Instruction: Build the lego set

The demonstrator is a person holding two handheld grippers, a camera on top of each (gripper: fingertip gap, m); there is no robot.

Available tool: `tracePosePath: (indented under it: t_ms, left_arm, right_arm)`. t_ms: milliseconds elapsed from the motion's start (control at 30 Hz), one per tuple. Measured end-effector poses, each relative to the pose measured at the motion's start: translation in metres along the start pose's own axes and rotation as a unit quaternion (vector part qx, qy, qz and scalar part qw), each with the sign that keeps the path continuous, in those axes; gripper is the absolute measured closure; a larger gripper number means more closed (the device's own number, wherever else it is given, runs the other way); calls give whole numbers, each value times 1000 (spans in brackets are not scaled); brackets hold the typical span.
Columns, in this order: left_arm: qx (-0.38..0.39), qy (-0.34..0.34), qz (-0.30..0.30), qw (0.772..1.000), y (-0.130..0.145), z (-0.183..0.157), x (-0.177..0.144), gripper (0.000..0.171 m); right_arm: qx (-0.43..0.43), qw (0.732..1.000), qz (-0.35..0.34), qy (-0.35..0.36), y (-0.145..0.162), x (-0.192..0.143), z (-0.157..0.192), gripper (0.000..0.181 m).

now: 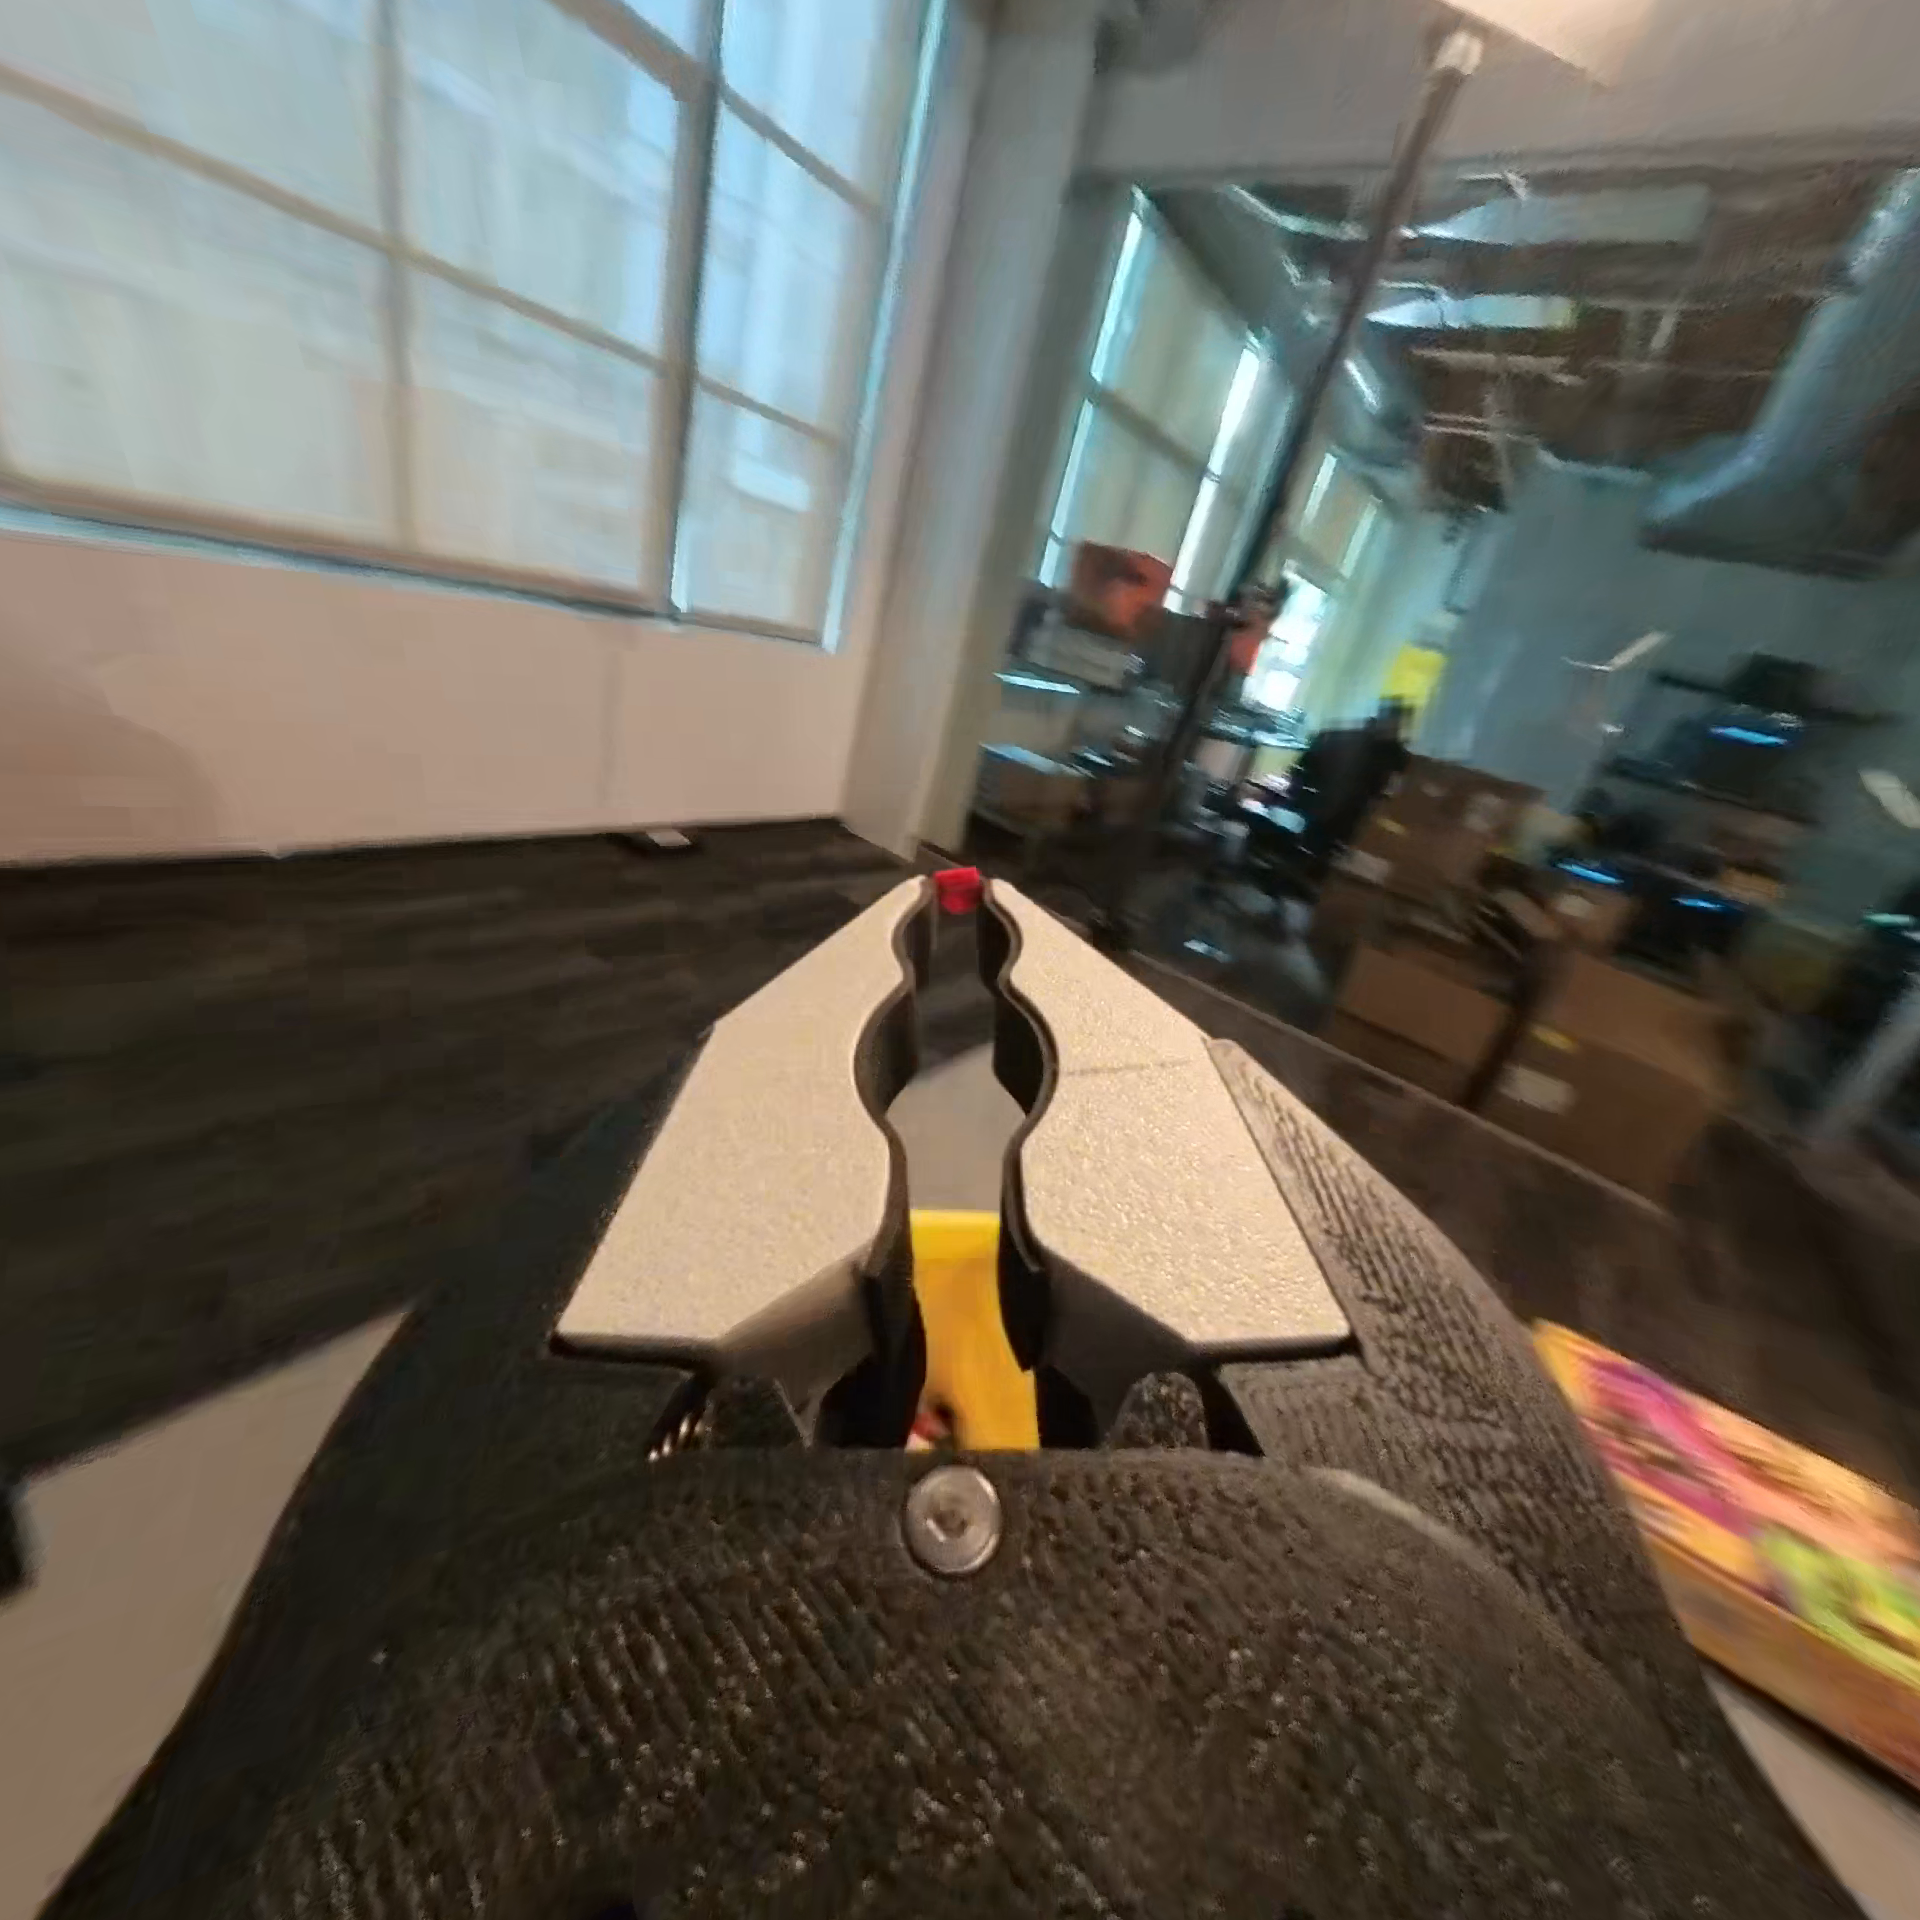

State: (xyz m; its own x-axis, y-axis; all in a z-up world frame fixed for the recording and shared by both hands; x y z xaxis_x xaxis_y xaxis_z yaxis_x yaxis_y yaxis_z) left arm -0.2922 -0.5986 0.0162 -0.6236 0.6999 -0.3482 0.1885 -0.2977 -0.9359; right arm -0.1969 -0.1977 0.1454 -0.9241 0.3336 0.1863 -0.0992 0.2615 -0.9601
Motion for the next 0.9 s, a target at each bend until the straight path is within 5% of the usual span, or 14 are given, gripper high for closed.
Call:
tracePosePath:
  t_ms: [133,267,400,567,667,767,900]
  left_arm:
    - [4,-144,68,987,59,-23,-89,171]
    - [18,-173,77,982,106,-57,-132,171]
    - [68,-184,75,978,164,-99,-147,171]
    - [50,-212,-62,974,218,-204,-176,171]
    - [51,-228,-86,969,216,-260,-181,171]
    - [49,-118,-121,984,189,-311,-174,171]
    - [101,-76,-139,982,162,-354,-175,171]
  right_arm:
    - [71,991,-8,-116,15,12,56,176]
    - [45,974,-76,-209,24,-5,89,175]
    - [95,955,-134,-247,56,-80,87,175]
    - [69,948,-173,-257,75,-199,16,176]
    - [80,959,-143,-233,70,-227,-42,176]
    - [66,960,-128,-240,76,-238,-81,176]
    - [93,958,-162,-218,80,-266,-131,176]
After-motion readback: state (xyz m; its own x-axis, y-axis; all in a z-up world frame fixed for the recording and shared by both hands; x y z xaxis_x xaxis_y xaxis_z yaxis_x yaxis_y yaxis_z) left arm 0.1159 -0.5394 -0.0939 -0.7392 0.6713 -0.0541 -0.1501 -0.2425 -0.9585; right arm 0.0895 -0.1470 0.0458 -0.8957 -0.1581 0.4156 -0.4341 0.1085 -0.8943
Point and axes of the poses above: each gripper's, where its closed fingertips meet, x out along the fingers, y out of its underside, z = x × y across the jaws, the point moved 8 cm from there along -x, back along the fingers, and after that the axes turned 6 degrees about y, right-handed, at the moved point
